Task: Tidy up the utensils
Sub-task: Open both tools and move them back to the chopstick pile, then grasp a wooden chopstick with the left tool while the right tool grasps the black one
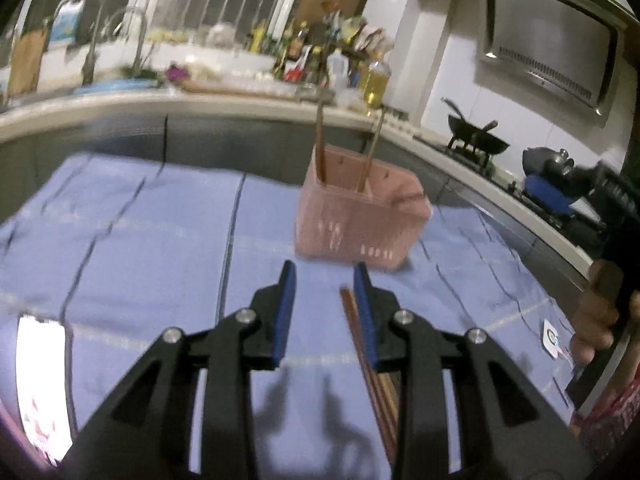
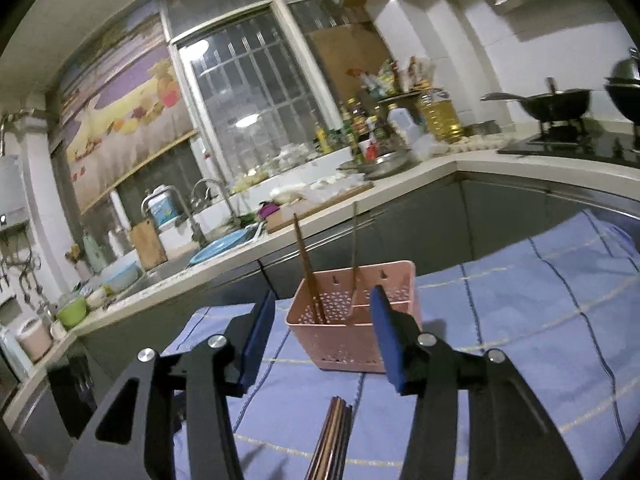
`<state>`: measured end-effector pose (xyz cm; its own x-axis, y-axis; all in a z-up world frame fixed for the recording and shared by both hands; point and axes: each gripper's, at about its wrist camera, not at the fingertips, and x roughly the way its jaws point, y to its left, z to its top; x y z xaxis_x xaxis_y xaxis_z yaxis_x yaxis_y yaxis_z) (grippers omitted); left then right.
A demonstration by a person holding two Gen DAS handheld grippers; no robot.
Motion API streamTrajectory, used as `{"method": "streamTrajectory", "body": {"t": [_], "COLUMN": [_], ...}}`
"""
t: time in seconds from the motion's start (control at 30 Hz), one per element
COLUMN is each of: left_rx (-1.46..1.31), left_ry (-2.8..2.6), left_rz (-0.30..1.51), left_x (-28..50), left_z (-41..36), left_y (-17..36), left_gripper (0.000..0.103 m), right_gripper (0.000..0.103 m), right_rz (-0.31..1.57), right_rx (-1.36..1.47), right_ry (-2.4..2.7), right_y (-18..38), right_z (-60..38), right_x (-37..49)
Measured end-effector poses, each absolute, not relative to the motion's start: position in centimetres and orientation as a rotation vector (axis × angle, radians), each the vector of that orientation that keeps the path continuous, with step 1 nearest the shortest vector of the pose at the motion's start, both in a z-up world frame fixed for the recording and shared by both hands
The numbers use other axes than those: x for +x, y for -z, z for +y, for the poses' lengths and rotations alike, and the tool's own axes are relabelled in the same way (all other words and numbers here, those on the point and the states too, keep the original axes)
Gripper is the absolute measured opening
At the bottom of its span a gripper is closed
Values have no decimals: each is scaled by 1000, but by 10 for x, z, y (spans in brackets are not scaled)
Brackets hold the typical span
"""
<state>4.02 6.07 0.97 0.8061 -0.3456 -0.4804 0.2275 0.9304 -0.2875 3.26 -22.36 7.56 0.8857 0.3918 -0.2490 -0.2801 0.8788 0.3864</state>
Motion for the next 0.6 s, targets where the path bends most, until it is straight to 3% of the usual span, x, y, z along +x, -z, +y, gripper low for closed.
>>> {"method": "streamTrajectory", "body": {"t": [0.13,0.3,0.43,0.6], "left_rx": [-246,-212,-163,-94], "left_ry": [330,418,484,485], "left_rz": [636,735,824,877], "left_x": [26,10,6,4], "left_z": [60,32,1,-25], "left_y": [12,38,58,71], "left_gripper": [28,28,28,25], "right_gripper": [50,49,27,23], "right_rz": [349,552,801,884], "right_rx": [384,314,197,114], "right_ry": [-314,-289,-312,-360], "right_y": [-60,-2,61,84], "right_z": [-236,-224,-196,-174], "right_x": [6,-15,-18,-18]}}
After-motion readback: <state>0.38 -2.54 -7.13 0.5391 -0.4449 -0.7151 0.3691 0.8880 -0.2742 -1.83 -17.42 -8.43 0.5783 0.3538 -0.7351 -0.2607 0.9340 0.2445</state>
